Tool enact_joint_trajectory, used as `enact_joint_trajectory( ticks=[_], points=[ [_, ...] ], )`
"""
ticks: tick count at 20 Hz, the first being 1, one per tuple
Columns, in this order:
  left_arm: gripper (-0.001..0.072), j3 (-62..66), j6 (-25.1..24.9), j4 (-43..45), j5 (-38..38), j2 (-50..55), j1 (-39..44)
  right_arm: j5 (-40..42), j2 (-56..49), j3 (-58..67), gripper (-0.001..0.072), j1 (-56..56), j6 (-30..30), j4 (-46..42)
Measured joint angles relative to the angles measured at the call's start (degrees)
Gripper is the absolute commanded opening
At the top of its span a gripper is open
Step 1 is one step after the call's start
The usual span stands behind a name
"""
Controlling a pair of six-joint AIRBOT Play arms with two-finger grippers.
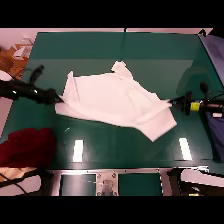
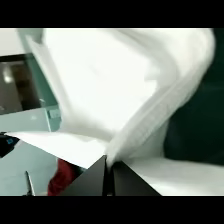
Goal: Fold the shirts.
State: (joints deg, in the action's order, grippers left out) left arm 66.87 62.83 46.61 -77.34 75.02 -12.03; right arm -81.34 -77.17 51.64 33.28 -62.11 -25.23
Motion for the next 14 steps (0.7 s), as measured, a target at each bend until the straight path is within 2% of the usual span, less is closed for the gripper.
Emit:
enact_joint_trajectory(
  ticks=[4, 7, 11, 14],
  points=[
    [0.0021, 15.08, 2.45, -4.02, 0.96, -12.90, 0.04, -0.52, 11.47, 10.80, 0.0015, -0.09, -0.85, 15.10],
    [0.0021, 29.24, 4.72, -5.27, 4.44, -19.45, 0.04, 5.84, 22.23, 18.80, 0.0015, 0.85, -1.84, 24.00],
    [0.0021, 46.21, 9.16, -5.20, 8.55, -22.80, 0.04, 16.92, 35.17, 27.85, 0.0015, 6.10, -3.23, 28.85],
    [0.0021, 52.46, 12.83, -4.00, 9.97, -23.52, 0.04, 22.36, 41.24, 33.05, 0.0015, 11.50, -4.11, 29.55]
  ],
)
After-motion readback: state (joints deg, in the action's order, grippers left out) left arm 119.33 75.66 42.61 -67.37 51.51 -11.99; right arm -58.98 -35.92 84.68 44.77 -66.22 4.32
